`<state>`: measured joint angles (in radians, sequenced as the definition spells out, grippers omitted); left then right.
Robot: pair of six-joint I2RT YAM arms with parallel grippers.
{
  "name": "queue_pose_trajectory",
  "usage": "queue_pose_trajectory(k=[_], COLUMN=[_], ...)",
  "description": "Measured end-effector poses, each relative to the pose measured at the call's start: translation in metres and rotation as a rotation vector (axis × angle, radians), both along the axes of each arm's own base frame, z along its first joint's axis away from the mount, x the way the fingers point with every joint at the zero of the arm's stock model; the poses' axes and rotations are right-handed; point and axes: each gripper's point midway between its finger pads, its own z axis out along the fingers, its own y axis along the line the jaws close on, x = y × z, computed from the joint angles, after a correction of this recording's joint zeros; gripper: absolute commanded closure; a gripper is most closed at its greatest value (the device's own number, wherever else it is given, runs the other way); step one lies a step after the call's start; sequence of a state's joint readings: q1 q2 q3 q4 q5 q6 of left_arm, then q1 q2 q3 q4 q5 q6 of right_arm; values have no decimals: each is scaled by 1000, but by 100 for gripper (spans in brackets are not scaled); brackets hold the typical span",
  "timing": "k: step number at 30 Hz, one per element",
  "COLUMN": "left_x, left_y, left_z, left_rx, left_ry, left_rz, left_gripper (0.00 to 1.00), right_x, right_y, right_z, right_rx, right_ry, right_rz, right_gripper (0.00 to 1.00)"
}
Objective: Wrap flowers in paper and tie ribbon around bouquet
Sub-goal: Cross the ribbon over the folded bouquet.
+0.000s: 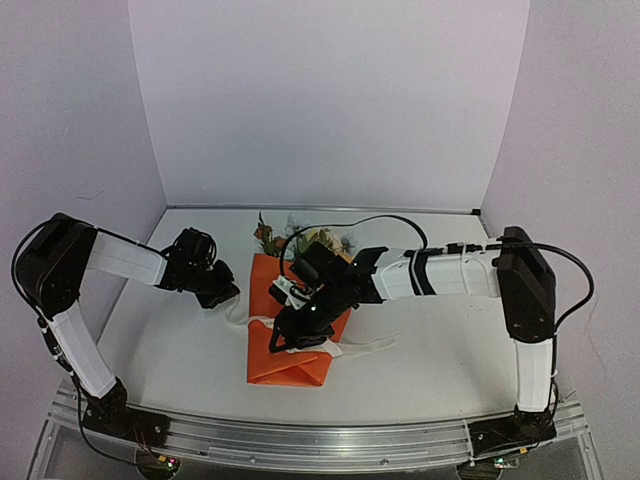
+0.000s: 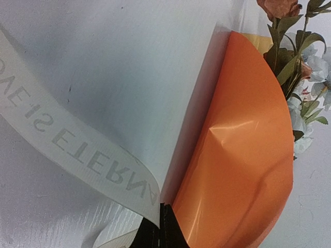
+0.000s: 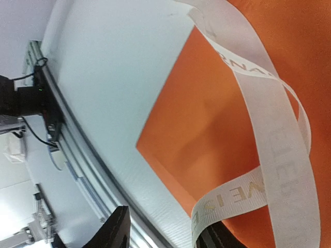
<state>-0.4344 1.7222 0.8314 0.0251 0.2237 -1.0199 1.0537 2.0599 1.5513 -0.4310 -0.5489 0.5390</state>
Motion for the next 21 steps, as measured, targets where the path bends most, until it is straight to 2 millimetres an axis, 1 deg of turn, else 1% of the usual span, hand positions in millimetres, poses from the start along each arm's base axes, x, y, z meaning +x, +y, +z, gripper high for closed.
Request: queue_pose_trajectory(k=[5, 8, 12, 15, 18, 21], left_x=[1, 1, 1, 1, 1, 1], left_y=[1, 1, 2, 2, 2, 2], left_z=[0, 0, 0, 0, 0, 0], left_rx=[0, 0, 0, 0, 0, 1], left_ry=[0, 0, 0, 0, 0, 0], left_rz=[3, 4, 5, 5, 6, 6], left_gripper=[100, 100, 100, 100, 100, 100], right_x=[8, 15, 12, 11, 11, 9], right_y=[13, 18, 23, 27, 29, 29], right_z=[18, 20, 12, 1, -10, -16], right_rx=[118, 148, 149, 137, 117, 102], right_ry=[143, 186, 255, 305, 336, 352], right_rz=[-38, -65, -80, -99, -120, -128], right_gripper=[55, 55, 57, 58, 58, 58])
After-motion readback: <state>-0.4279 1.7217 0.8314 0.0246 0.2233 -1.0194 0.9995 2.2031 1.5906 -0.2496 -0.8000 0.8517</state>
